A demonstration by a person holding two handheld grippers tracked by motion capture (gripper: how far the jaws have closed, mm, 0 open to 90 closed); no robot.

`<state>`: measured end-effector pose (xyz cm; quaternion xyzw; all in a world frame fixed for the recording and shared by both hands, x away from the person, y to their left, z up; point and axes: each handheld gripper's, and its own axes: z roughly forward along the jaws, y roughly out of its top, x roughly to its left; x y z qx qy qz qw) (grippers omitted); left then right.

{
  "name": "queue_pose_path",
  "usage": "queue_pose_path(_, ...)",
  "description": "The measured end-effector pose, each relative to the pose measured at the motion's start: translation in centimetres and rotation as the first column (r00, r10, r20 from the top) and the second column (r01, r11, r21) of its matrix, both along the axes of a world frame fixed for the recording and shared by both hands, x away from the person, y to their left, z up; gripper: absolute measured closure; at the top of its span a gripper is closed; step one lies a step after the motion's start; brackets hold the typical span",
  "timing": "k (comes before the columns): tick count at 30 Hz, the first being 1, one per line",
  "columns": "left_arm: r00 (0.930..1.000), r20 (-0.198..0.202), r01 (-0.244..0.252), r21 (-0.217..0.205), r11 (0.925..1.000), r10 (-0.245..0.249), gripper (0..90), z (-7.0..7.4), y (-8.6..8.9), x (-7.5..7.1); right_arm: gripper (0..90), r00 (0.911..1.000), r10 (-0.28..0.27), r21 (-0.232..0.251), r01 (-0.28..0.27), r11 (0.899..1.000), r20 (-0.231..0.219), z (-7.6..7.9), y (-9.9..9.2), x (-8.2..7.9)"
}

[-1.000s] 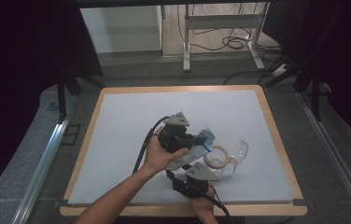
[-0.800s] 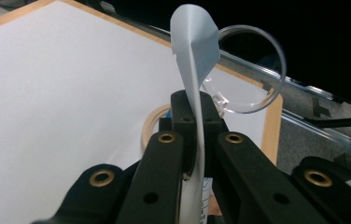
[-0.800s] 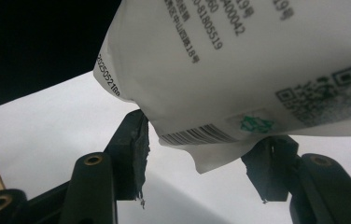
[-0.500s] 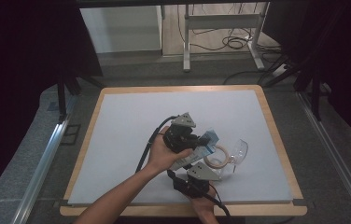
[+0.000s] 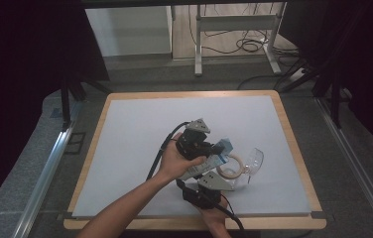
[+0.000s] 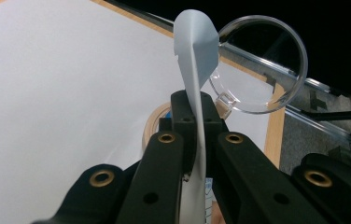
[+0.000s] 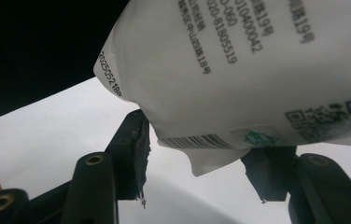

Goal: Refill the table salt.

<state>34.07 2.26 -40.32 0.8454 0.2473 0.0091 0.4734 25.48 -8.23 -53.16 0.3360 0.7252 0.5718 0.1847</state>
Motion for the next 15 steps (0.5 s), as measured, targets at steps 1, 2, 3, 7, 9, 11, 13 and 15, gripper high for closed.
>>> queue_pose_path(1,1.0,-0.001,0.0,0.001,1.0,0.0,90.0,0.0,-0.1,0.0,46.5,1.0,-0.001,0.002,0.001,1.0,-0.002,0.0,0.0,0.0)
queue_pose_path(2,1.0,-0.006,-0.004,-0.004,1.0,0.004,90.0,0.0,-0.2,0.0,46.5,1.0,-0.001,0.004,0.001,1.0,-0.003,0.1,0.0,0.0)
queue_pose_path(3,1.0,-0.006,0.002,0.003,1.0,-0.002,90.0,0.0,-0.2,0.1,46.7,1.0,-0.001,0.005,0.001,1.0,-0.001,0.1,0.1,0.0)
queue_pose_path(7,1.0,0.001,0.009,0.024,0.9997,-0.009,90.0,0.2,-0.6,0.3,46.8,1.0,-0.005,0.011,0.005,1.0,0.005,0.2,0.1,0.0)
queue_pose_path(9,1.0,-0.003,0.007,0.015,0.9999,-0.007,90.0,0.4,-0.8,0.4,46.9,0.9999,-0.011,0.014,0.011,1.0,0.012,0.4,0.1,0.1)
queue_pose_path(11,1.0,-0.004,0.009,0.017,0.9998,-0.009,90.0,0.5,-1.0,0.4,47.0,0.9997,-0.014,0.019,0.014,1.0,0.018,0.6,0.0,0.1)
queue_pose_path(13,0.9999,-0.003,0.01,0.017,0.9998,-0.01,90.0,0.5,-1.2,0.4,47.0,0.9996,-0.016,0.016,0.015,1.0,0.025,0.7,-0.1,0.2)
queue_pose_path(15,0.9999,-0.005,0.014,0.029,0.9995,-0.014,90.0,0.4,-1.4,0.4,47.0,0.9995,-0.016,0.01,0.015,1.0,0.029,0.8,0.0,0.2)
